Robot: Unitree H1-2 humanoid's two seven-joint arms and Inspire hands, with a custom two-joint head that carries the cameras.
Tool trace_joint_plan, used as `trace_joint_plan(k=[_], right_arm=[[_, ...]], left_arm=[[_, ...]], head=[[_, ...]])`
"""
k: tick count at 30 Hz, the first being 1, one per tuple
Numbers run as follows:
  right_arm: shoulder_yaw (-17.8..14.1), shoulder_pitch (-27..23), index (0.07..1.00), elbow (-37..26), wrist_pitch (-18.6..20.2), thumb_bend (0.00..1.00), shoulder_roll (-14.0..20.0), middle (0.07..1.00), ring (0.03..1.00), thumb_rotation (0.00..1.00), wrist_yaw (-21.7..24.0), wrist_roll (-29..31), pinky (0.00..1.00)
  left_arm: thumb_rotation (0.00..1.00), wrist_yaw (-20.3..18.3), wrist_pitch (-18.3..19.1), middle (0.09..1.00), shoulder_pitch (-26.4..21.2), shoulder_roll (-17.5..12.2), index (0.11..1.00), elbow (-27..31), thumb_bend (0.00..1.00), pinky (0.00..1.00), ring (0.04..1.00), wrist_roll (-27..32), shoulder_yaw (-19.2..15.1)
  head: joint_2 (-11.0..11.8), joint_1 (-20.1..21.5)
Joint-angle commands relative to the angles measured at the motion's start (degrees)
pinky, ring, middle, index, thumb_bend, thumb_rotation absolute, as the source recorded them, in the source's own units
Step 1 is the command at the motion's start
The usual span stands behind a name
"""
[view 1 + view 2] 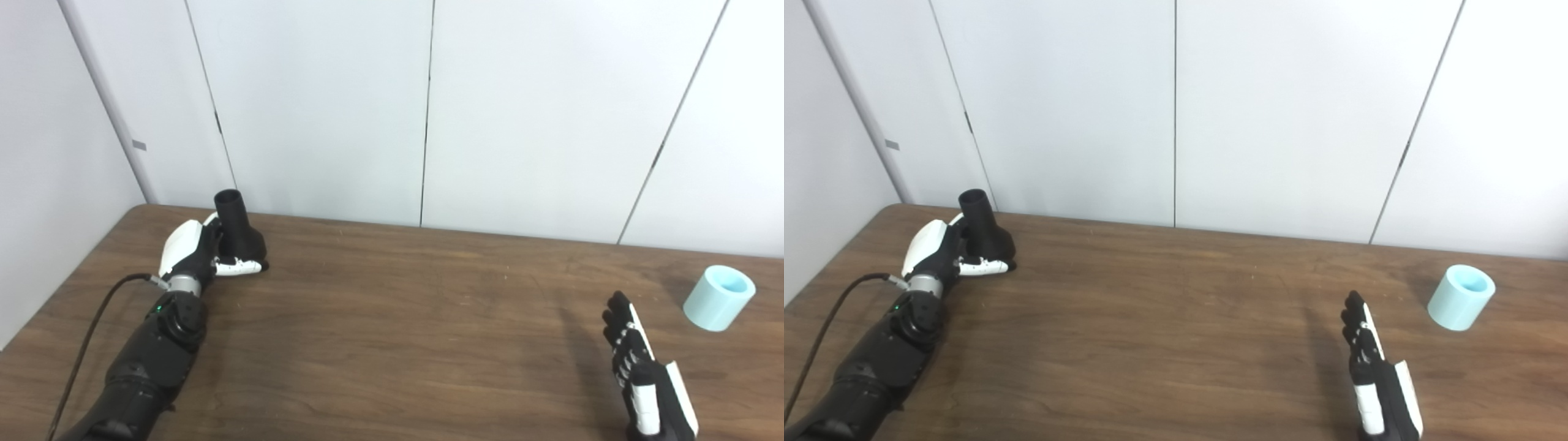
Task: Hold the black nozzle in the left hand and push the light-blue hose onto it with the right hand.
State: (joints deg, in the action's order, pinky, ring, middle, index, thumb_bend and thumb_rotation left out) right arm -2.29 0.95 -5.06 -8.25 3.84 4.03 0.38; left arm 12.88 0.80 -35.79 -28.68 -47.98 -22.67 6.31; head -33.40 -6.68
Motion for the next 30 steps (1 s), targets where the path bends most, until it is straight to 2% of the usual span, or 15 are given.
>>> trace_joint_plan(k=[1, 8, 12, 13, 14, 15, 17, 18, 20, 21, 27, 30], right_arm=[[0.6, 2.0, 1.0, 1.0, 0.0, 0.69, -0.9, 1.0, 1.0, 1.0, -0.6, 0.0, 1.0], [0.6, 2.0, 1.0, 0.6, 0.4, 0.68, -1.0, 1.0, 1.0, 1.0, -0.6, -0.1, 1.0], [0.6, 2.1, 1.0, 0.1, 0.8, 0.68, -1.0, 1.0, 1.0, 1.0, -0.5, 0.0, 1.0], [0.6, 2.1, 1.0, 0.0, 1.0, 0.68, -0.9, 1.0, 1.0, 1.0, -0.5, 0.0, 1.0], [0.5, 2.0, 1.0, -0.1, 1.1, 0.68, -0.9, 1.0, 1.0, 1.0, -0.5, 0.1, 1.0], [0.5, 2.0, 1.0, -0.2, 1.1, 0.68, -0.9, 1.0, 1.0, 1.0, -0.4, 0.1, 1.0], [0.5, 2.0, 1.0, -0.2, 1.1, 0.68, -0.8, 1.0, 1.0, 1.0, -0.4, 0.2, 1.0], [0.5, 2.1, 1.0, -0.1, 1.1, 0.68, -0.8, 1.0, 1.0, 1.0, -0.4, 0.2, 1.0], [0.5, 2.1, 1.0, -0.2, 1.1, 0.69, -0.8, 1.0, 1.0, 1.0, -0.4, 0.2, 1.0], [0.5, 2.1, 1.0, -0.3, 1.2, 0.69, -0.8, 1.0, 1.0, 1.0, -0.3, 0.3, 1.0], [0.5, 2.2, 1.0, -0.9, 1.9, 0.69, -0.7, 1.0, 1.0, 1.0, -0.3, 0.3, 1.0], [0.5, 2.2, 1.0, -1.0, 2.1, 0.69, -0.7, 1.0, 0.998, 1.0, -0.3, 0.3, 1.0]], left_arm=[[0.25, -2.7, -1.1, 0.784, -0.2, 0.0, 0.834, -0.9, 0.82, 0.86, 0.801, 0.5, 1.0], [0.27, -4.4, -4.2, 0.763, 1.0, -0.2, 0.801, 0.1, 0.84, 0.87, 0.804, 1.8, 1.1], [0.25, -4.7, -5.8, 0.679, 1.8, 0.4, 0.681, 0.6, 0.82, 0.82, 0.764, 2.7, 1.0], [0.17, -4.5, -6.3, 0.627, 2.1, 0.8, 0.587, 0.6, 0.68, 0.77, 0.699, 2.8, 1.2], [0.11, -4.3, -6.7, 0.577, 2.4, 1.0, 0.528, 0.6, 0.58, 0.76, 0.636, 2.9, 1.3], [0.1, -4.1, -7.2, 0.559, 2.6, 1.3, 0.507, 0.6, 0.55, 0.75, 0.614, 2.9, 1.4], [0.08, -4.0, -8.0, 0.527, 3.1, 1.7, 0.489, 0.6, 0.52, 0.72, 0.569, 3.1, 1.6], [0.08, -4.0, -8.7, 0.508, 3.4, 2.0, 0.485, 0.2, 0.52, 0.63, 0.537, 3.2, 1.8], [0.08, -4.0, -9.6, 0.486, 3.7, 2.3, 0.481, -0.4, 0.52, 0.72, 0.531, 3.1, 2.1], [0.08, -4.1, -10.0, 0.483, 3.9, 2.5, 0.48, -0.5, 0.52, 0.73, 0.53, 2.9, 2.4], [0.09, -5.3, -10.8, 0.47, 5.9, 3.4, 0.477, 0.7, 0.52, 0.67, 0.554, 2.4, 4.4], [0.09, -5.6, -10.8, 0.48, 6.6, 3.6, 0.477, 1.5, 0.52, 0.75, 0.581, 2.5, 5.1]], head=[[0.0, 0.0], [-0.4, 0.3], [-0.8, 0.3], [-0.9, 0.3], [-0.9, 0.3], [-1.1, 0.3], [-1.2, 0.3], [-1.2, 0.3], [-1.3, 0.3], [-1.5, 0.3], [-1.9, 0.4], [-1.9, 0.4]])
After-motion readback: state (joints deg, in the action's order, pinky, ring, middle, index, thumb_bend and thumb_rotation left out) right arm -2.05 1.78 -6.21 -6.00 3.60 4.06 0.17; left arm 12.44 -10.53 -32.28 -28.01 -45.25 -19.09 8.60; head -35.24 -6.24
